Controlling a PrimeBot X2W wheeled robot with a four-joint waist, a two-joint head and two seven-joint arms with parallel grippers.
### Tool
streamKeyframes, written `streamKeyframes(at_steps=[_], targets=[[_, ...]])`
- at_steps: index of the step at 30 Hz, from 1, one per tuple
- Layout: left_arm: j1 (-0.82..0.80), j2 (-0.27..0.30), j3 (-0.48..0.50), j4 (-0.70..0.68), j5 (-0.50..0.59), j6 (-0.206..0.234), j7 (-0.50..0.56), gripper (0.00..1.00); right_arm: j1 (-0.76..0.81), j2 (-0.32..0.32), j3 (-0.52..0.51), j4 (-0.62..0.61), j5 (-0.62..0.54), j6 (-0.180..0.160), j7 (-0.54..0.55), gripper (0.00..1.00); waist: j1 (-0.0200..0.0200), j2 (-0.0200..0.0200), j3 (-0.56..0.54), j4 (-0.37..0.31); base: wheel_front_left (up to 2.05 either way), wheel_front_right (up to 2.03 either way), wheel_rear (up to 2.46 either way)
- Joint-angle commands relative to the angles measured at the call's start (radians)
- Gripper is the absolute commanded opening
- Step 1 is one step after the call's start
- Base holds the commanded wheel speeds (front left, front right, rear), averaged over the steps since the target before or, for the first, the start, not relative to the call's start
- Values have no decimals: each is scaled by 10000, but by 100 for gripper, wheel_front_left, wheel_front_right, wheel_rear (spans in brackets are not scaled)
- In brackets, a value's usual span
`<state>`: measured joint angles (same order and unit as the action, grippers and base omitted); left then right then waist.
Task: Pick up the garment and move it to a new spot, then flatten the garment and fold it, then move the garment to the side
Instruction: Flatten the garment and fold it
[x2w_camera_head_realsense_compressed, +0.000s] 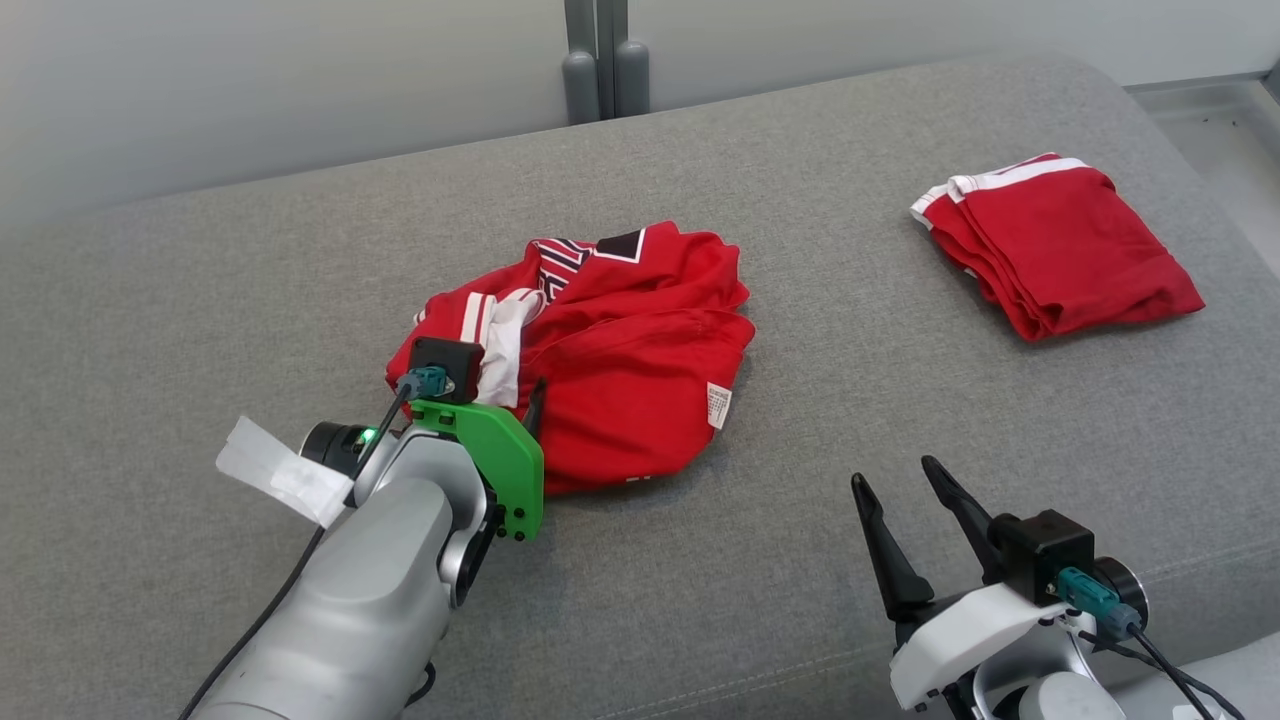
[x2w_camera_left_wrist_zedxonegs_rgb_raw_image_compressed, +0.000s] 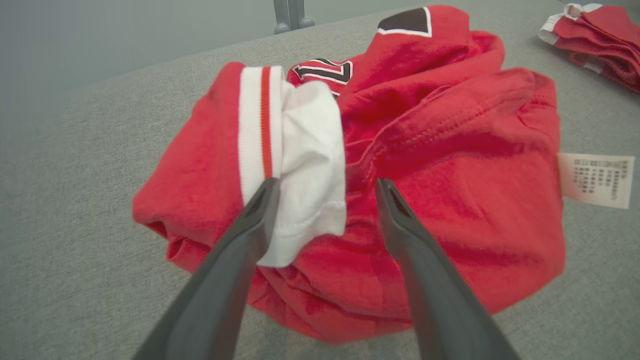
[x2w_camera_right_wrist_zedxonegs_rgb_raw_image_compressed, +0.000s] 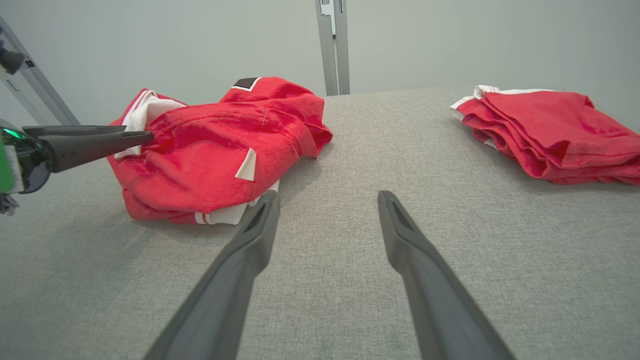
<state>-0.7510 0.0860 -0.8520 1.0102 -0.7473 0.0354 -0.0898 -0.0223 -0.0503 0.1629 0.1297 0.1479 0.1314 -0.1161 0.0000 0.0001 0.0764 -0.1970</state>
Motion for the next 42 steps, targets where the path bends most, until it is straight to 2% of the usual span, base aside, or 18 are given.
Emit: streamKeyframes(at_steps=[1,2,16,29,42], targets=[[-132,67,16,28,-27,-3,-34,9,-50,-5,-24,24,28,-15,-55,100,0,-1,95,-97,0,0,0],[-130,94,14,51,-40,-32,-47,0,-42,-5,-38,39,28,-15,-78,100,0,-1,99,-100,0,0,0],[-827,191,526,-399,-456,-314,-722,0,20,-7,138,214,31,-15,-49,100,0,-1,-289,48,0,0,0],[-3060,465,910,-1560,-122,-72,-1293,0,139,-7,257,215,-32,-15,2,100,0,-1,-479,-216,0,0,0],[-4384,81,1087,-2703,-125,130,-1459,0,144,-6,355,164,12,-15,19,100,0,-1,-561,-274,0,0,0]])
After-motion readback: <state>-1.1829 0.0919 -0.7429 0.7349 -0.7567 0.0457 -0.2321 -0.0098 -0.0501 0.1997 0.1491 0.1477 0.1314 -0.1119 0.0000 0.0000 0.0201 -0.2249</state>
